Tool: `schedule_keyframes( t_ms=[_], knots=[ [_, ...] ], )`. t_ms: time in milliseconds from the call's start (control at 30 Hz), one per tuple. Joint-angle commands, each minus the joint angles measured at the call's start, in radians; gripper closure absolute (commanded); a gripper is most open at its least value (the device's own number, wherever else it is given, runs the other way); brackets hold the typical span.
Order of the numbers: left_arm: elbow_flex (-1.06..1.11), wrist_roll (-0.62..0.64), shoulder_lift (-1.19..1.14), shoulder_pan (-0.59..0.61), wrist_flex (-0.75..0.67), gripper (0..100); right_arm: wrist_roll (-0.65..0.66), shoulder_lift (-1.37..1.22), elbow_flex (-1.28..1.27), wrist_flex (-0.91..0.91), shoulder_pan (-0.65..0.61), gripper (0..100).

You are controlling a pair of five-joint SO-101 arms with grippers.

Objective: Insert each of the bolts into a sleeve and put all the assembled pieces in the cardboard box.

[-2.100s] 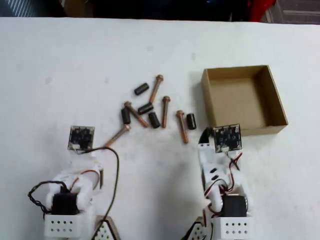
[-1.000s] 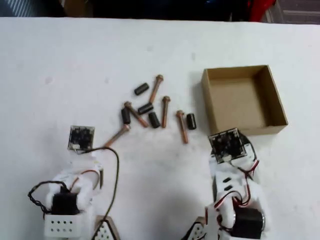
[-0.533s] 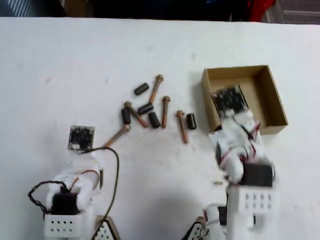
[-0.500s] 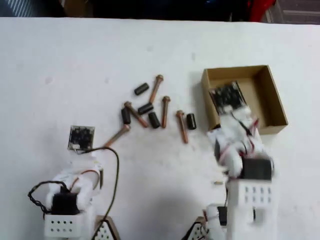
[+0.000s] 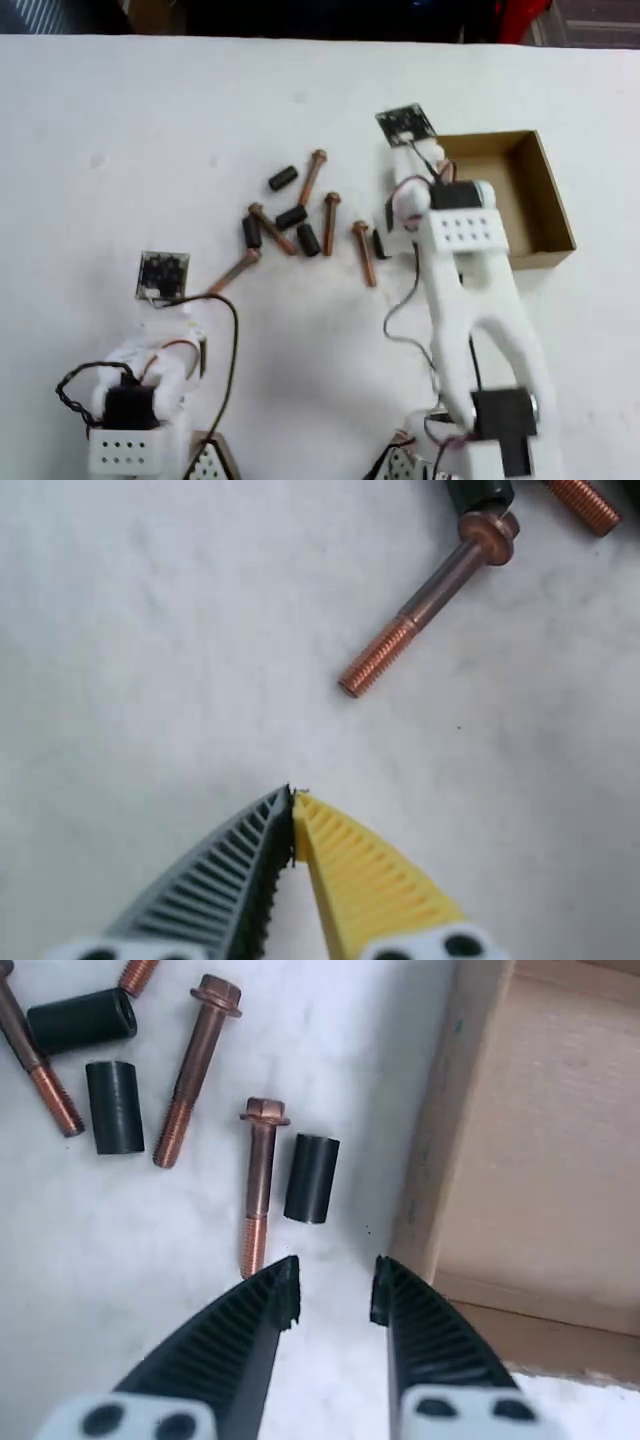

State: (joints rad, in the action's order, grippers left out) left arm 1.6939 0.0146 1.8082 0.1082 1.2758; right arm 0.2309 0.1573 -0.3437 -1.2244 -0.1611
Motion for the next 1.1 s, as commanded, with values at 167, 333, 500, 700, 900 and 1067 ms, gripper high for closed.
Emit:
schedule_keyframes(
  t_ms=[167,333,500,700,900,1067],
  knots=[
    [-0.002,-0.009,0.01,0.007,0.008,98,-0.049,-0.302,0.25,-0.007,-0.039,88.6],
    [-0.002,-0.009,0.01,0.007,0.008,98,-0.051,-0.467,0.351,-0.007,-0.038,88.9],
    [-0.002,-0.009,0.01,0.007,0.008,98,-0.135,-0.584,0.413,-0.007,-0.038,88.9],
    [-0.002,-0.009,0.01,0.007,0.008,98,-0.146,-0.645,0.43,-0.007,-0.038,88.9],
    [-0.002,-0.009,0.01,0.007,0.008,98,-0.141,-0.68,0.43,-0.002,-0.039,88.9],
    [-0.002,-0.009,0.01,0.007,0.008,98,-0.14,-0.684,0.43,-0.007,-0.038,94.1]
  ],
)
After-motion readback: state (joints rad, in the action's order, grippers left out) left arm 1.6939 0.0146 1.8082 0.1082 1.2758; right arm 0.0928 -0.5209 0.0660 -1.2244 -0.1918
